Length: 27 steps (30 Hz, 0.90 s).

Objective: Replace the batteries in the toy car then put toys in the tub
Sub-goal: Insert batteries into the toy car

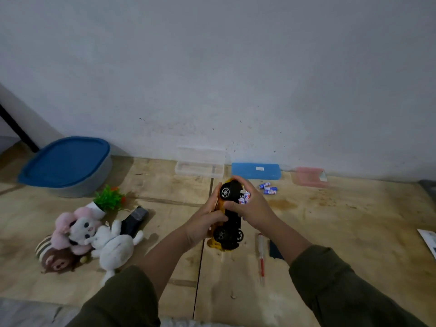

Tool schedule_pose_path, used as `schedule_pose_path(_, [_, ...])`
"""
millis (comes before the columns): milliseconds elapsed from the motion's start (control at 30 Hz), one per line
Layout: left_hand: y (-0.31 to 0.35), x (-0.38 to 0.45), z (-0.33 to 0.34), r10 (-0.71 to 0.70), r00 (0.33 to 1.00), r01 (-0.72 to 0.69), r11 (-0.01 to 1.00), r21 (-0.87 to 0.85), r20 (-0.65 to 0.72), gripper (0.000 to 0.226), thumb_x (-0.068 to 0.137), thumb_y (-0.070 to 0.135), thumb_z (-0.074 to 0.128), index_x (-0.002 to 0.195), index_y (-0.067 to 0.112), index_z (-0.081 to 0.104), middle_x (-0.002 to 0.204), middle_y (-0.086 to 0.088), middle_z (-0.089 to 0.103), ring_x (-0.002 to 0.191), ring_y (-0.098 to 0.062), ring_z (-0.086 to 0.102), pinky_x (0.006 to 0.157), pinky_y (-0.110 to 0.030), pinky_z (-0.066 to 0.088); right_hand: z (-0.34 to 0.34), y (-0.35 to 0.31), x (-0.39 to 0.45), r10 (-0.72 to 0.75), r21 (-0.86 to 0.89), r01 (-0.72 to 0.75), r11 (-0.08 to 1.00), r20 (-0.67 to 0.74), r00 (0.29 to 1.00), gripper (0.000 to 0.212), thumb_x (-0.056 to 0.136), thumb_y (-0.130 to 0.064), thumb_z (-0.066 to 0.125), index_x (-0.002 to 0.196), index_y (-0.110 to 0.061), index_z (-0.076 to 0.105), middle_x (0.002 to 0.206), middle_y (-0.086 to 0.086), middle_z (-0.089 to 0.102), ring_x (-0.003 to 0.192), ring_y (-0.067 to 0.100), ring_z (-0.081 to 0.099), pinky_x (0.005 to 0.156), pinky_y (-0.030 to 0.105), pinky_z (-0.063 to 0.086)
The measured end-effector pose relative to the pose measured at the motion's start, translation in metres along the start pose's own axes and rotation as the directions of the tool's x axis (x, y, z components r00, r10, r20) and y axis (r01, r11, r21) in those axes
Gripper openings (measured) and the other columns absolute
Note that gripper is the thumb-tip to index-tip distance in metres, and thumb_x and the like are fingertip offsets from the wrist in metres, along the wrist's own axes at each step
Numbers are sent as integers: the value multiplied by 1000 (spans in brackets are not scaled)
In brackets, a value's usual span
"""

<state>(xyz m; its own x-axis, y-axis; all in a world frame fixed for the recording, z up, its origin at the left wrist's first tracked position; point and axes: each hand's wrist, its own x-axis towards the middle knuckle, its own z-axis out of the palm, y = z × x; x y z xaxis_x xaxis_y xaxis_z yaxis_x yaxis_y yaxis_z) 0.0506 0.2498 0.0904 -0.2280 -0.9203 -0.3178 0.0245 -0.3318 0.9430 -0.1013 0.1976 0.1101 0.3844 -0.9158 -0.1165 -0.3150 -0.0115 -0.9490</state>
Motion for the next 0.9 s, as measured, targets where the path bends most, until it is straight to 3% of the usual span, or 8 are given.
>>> schedule_pose_path(100, [-7, -18, -7, -104, 994, 104, 995, 3, 10, 91, 69, 20, 56, 143, 55, 16, 130, -8, 54, 116, -28, 55, 86, -40, 52, 12, 9, -11, 60, 25, -61, 998, 28, 998, 65, 75, -24, 77, 132, -30, 45, 123, 0, 54, 99, 13, 57, 61, 5, 46])
schedule_pose_path(200, [-29, -33, -9, -137, 989, 139, 990, 22, -61, 87, 83, 19, 68, 144, 53, 16, 124, -3, 58, 108, -19, 60, 77, -31, 53, 23, 25, -19, 156, -83, -158, 984, -24, 987, 59, 77, -33, 75, 131, -28, 49, 116, 3, 55, 75, 4, 52, 50, 6, 41])
schedule_pose_path(333, [-60, -28, -2, -99, 961, 168, 950, 262, -257, 87, 77, 35, 76, 145, 46, 23, 130, 1, 53, 116, -17, 55, 101, -40, 46, 30, 52, -35, 293, -164, -312, 936, -129, 947, 51, 78, -39, 72, 125, -26, 54, 105, 8, 61, 64, 12, 54, 46, 14, 42])
schedule_pose_path(367, [-66, -25, 3, -93, 952, 194, 919, 344, -291, 90, 73, 43, 75, 144, 48, 22, 131, -2, 50, 119, -21, 52, 104, -40, 43, 30, 58, -40, 300, -176, -323, 930, -145, 943, 49, 79, -37, 72, 123, -24, 55, 108, 8, 61, 66, 13, 54, 46, 14, 43])
schedule_pose_path(567, [-84, -4, 39, -24, 895, 356, 638, 682, -444, 84, 79, 57, 63, 146, 49, 13, 131, -13, 24, 118, -33, 35, 97, -42, 41, 13, 68, -47, 226, -435, -323, 841, -259, 939, 49, 84, -30, 68, 129, -22, 53, 127, 7, 60, 110, 25, 56, 87, 26, 41])
schedule_pose_path(633, [-89, 4, 45, -25, 895, 380, 563, 734, -444, 81, 81, 59, 59, 146, 48, 11, 134, -13, 21, 118, -33, 33, 93, -44, 43, -1, 71, -42, 228, -499, -352, 792, -293, 929, 55, 85, -30, 67, 136, -27, 46, 123, 9, 62, 110, 27, 58, 92, 30, 44])
schedule_pose_path(767, [-92, 17, 52, -62, 871, 464, 432, 774, -487, 89, 77, 69, 55, 147, 45, 6, 142, -12, 13, 126, -34, 27, 96, -49, 43, -47, 77, -24, 149, -753, -343, 562, -315, 937, 63, 91, -33, 58, 145, -33, 26, 135, 4, 52, 114, 25, 55, 89, 34, 46])
schedule_pose_path(900, [-69, 48, 63, 165, 874, 361, 410, 838, -457, 83, 79, 70, 49, 147, 42, 11, 150, -7, 5, 135, -32, 15, 101, -52, 30, -111, 92, 0, 114, -888, -345, 302, -326, 939, 64, 98, -27, 44, 150, -28, 7, 155, 0, 23, 111, 25, 58, 76, 32, 48])
